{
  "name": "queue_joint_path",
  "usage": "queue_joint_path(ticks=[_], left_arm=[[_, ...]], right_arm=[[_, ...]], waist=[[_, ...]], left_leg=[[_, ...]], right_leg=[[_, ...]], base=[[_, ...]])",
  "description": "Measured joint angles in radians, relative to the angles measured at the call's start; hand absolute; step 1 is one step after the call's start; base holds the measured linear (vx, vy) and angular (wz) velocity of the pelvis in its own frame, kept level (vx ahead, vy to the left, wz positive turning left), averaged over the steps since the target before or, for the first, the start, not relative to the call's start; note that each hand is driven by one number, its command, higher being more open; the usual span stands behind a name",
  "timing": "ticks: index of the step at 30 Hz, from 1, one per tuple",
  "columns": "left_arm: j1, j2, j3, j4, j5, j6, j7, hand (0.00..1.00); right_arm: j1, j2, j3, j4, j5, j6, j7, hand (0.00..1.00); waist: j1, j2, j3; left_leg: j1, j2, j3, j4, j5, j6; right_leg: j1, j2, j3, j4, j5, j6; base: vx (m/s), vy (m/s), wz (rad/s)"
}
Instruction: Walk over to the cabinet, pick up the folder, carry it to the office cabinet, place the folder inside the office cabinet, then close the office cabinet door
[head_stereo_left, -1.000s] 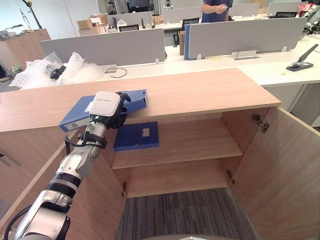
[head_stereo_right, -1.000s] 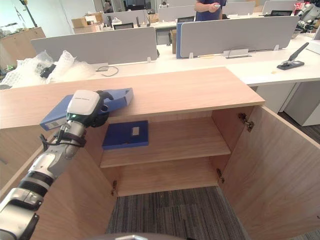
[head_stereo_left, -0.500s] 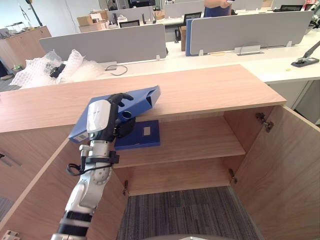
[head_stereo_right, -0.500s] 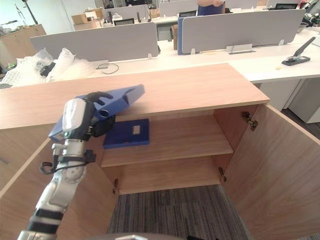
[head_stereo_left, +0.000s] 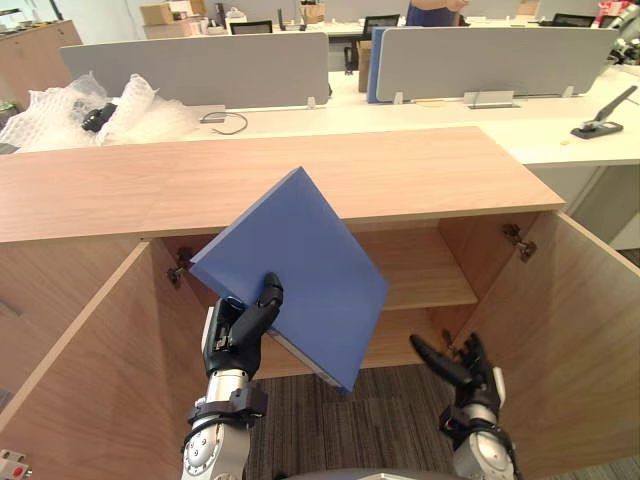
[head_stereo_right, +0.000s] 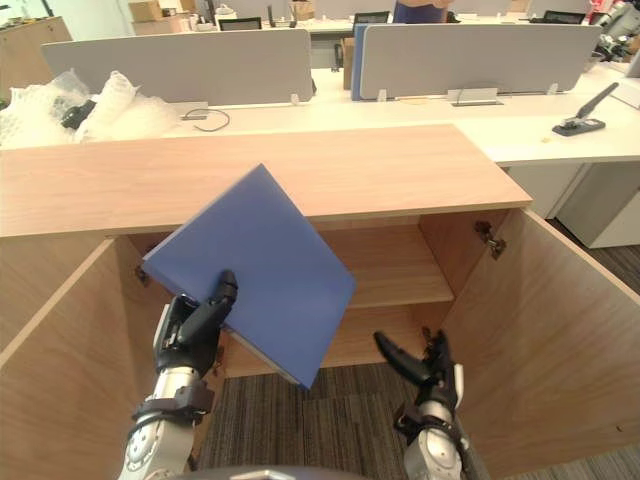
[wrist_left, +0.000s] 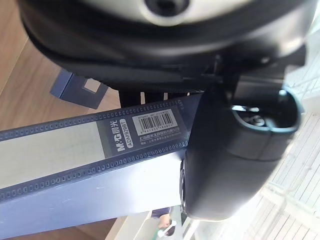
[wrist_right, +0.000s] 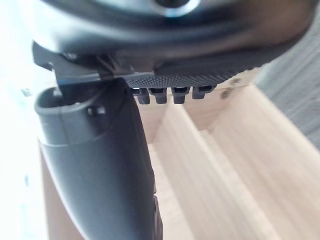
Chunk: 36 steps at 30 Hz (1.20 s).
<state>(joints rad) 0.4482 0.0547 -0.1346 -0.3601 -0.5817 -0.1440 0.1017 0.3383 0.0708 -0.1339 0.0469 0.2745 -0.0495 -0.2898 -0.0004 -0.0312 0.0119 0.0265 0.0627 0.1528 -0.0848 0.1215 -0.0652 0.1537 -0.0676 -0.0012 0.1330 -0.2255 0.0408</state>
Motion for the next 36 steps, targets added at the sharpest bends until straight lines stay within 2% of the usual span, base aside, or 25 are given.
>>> queue_joint_path(ticks=[4, 10, 16, 19, 22, 24, 27, 29, 32, 36], left_arm=[[-0.003, -0.038, 0.011, -0.086, 0.001, -0.017, 0.005, 0.0], [-0.01, -0.081, 0.0, -0.119, 0.002, -0.043, 0.006, 0.0], [-0.018, -0.067, 0.004, -0.119, 0.001, -0.043, 0.004, 0.0], [-0.065, -0.012, 0.032, -0.118, -0.01, -0.042, -0.045, 0.0], [-0.153, 0.045, 0.07, -0.115, -0.021, -0.043, -0.11, 0.0], [-0.226, 0.087, 0.094, -0.105, -0.021, -0.049, -0.141, 0.0], [-0.267, 0.127, 0.112, -0.095, -0.021, -0.065, -0.174, 0.0], [-0.287, 0.167, 0.113, -0.081, -0.024, -0.075, -0.197, 0.0], [-0.295, 0.209, 0.111, -0.069, -0.044, -0.075, -0.23, 0.0], [-0.31, 0.264, 0.107, -0.065, -0.076, -0.076, -0.251, 0.0]], right_arm=[[0.001, 0.001, -0.021, -0.077, -0.008, -0.012, -0.05, 1.0], [0.005, 0.002, -0.033, -0.209, -0.042, -0.012, -0.098, 1.0], [-0.014, -0.009, -0.078, -0.393, -0.102, -0.026, -0.112, 1.0], [-0.121, -0.048, -0.139, -0.405, -0.102, -0.063, -0.072, 1.0], [-0.226, -0.16, -0.156, -0.401, -0.02, -0.088, 0.016, 1.0], [-0.335, -0.305, -0.142, -0.356, 0.079, -0.094, 0.114, 1.0], [-0.453, -0.439, -0.088, -0.269, 0.181, -0.096, 0.208, 1.0], [-0.551, -0.558, -0.001, -0.178, 0.284, -0.094, 0.284, 1.0], [-0.629, -0.652, 0.106, -0.088, 0.426, -0.075, 0.382, 1.0], [-0.703, -0.778, 0.251, -0.025, 0.54, -0.032, 0.469, 1.0]], waist=[[0.0, 0.004, -0.009], [0.0, 0.044, -0.04], [-0.001, 0.051, -0.046], [-0.007, 0.05, -0.046], [-0.009, 0.047, -0.046], [-0.011, 0.046, -0.048], [-0.017, 0.043, -0.05], [-0.016, 0.042, -0.05], [-0.013, 0.039, -0.048], [-0.01, 0.038, -0.047]], left_leg=[[0.002, -0.002, -0.002, 0.0, -0.004, -0.001], [0.006, -0.002, -0.003, 0.003, -0.012, -0.004], [0.004, 0.0, -0.008, 0.009, -0.013, -0.004], [-0.001, -0.002, -0.009, 0.013, -0.013, -0.004], [-0.004, -0.007, -0.012, 0.014, -0.011, -0.001], [-0.004, -0.01, -0.014, 0.015, -0.01, 0.001], [-0.004, -0.012, -0.018, 0.014, -0.009, 0.003], [-0.005, -0.013, -0.021, 0.014, -0.009, 0.004], [-0.005, -0.015, -0.022, 0.01, -0.008, 0.005], [-0.004, -0.018, -0.022, 0.002, -0.007, 0.008]], right_leg=[[0.003, -0.002, -0.002, 0.002, -0.001, 0.002], [0.004, 0.001, -0.001, 0.012, -0.005, 0.008], [0.003, 0.01, 0.0, 0.016, -0.006, 0.009], [-0.002, 0.01, 0.005, 0.016, -0.006, 0.009], [-0.005, 0.007, 0.007, 0.017, -0.004, 0.009], [-0.005, 0.005, 0.008, 0.016, 0.0, 0.011], [-0.005, 0.004, 0.008, 0.016, 0.002, 0.011], [-0.005, 0.003, 0.008, 0.014, 0.005, 0.012], [-0.007, 0.002, 0.009, 0.013, 0.009, 0.017], [-0.01, -0.001, 0.013, 0.012, 0.014, 0.022]], base=[[0.03, -0.011, 0.02], [0.0, 0.0, 0.0], [-0.04, -0.033, 0.01], [-0.05, -0.006, -0.03], [-0.05, 0.001, 0.0], [-0.04, 0.003, 0.0], [0.0, 0.0, 0.0], [0.0, 0.0, 0.0], [0.0, 0.0, 0.0], [0.0, 0.0, 0.0]])
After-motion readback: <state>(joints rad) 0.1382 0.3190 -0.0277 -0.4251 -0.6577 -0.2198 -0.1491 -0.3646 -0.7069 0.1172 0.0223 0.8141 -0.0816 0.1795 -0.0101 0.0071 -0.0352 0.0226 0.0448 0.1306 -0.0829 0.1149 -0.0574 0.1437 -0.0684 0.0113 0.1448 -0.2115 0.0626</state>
